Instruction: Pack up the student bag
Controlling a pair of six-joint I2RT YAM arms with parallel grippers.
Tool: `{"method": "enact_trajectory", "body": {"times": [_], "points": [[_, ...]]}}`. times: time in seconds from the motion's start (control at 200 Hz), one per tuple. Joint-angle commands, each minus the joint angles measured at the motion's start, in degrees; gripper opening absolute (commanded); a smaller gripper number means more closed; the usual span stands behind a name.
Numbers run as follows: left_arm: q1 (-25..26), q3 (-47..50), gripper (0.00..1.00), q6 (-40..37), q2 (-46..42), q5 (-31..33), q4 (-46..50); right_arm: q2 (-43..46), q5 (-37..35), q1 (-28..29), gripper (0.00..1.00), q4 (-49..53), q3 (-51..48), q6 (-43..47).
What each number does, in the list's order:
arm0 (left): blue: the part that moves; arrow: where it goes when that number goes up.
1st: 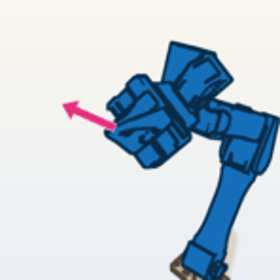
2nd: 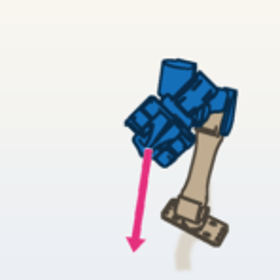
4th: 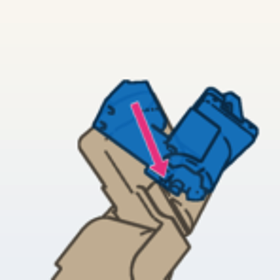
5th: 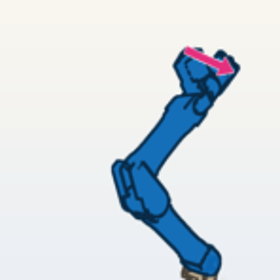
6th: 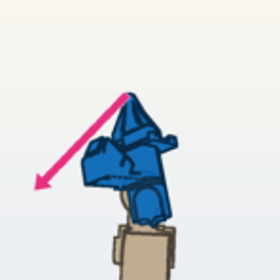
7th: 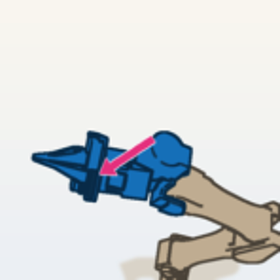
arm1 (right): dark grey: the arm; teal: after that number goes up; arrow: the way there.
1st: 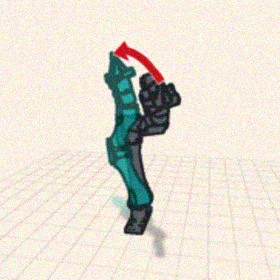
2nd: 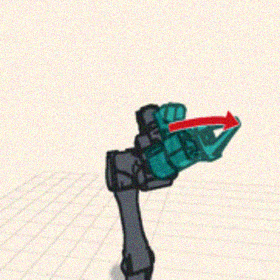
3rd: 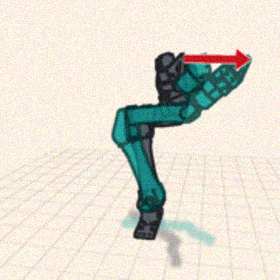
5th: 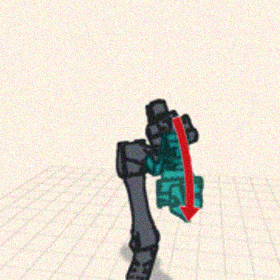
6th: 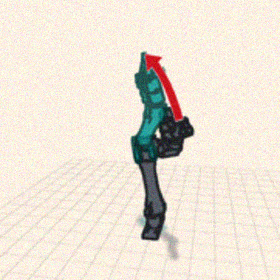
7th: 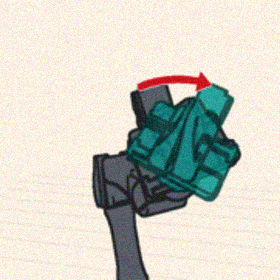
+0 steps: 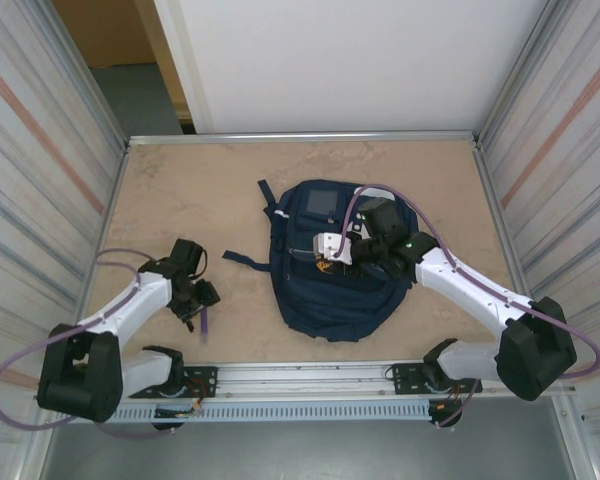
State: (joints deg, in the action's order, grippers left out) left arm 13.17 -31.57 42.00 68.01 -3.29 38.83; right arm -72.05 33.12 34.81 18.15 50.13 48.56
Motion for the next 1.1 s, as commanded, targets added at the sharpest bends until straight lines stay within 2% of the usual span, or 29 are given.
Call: {"method": "enact_trajectory", "body": {"times": [0.0, 0.1, 0.205, 0.346, 0.441, 0.551, 0.646, 0.777, 0.922, 1.097], "points": [[-0.5, 0.8, 0.45, -2.3, 3.0, -2.7, -6.1, 2.0, 0.8, 0.3, 0.00, 1.5, 2.2, -1.1], [-0.4, -0.3, 0.35, -2.8, 7.2, -3.9, -5.4, 2.2, 1.1, 0.0, 0.00, 1.0, 2.0, -1.8], [-0.2, -1.0, 0.31, -2.3, 8.5, -3.3, -4.4, 2.7, 0.9, -0.2, 0.00, 1.5, 2.4, -1.9], [0.7, -2.0, 0.18, -1.0, 5.8, -4.8, -2.9, 3.7, 1.2, -1.4, 0.00, 0.0, 1.1, -3.8], [2.1, -3.4, 0.16, -0.5, 3.0, -4.9, -1.3, 3.3, 1.9, -1.6, 0.00, -0.5, 1.0, -4.7], [3.6, -7.1, 0.13, 0.9, -0.2, -8.1, 2.3, 3.3, 1.2, -1.7, 0.00, -2.2, 0.1, -6.4], [8.1, -10.2, 0.12, 5.4, -4.0, -11.6, 2.9, 2.3, -0.8, -1.7, 0.00, -4.1, -0.6, -9.5], [15.9, -12.9, 0.12, 16.7, -6.2, -16.2, -3.9, 1.1, -4.8, -1.6, 0.00, -9.9, -2.4, -16.6], [25.9, -16.1, 0.11, 27.4, -5.0, -10.7, -10.8, -0.1, -4.6, -1.2, 0.00, -12.5, -3.0, -19.2], [32.0, -15.1, 0.10, 40.8, 0.7, -6.6, -27.5, 0.2, -7.3, -0.9, 0.00, -11.0, -3.0, -19.7]]}}
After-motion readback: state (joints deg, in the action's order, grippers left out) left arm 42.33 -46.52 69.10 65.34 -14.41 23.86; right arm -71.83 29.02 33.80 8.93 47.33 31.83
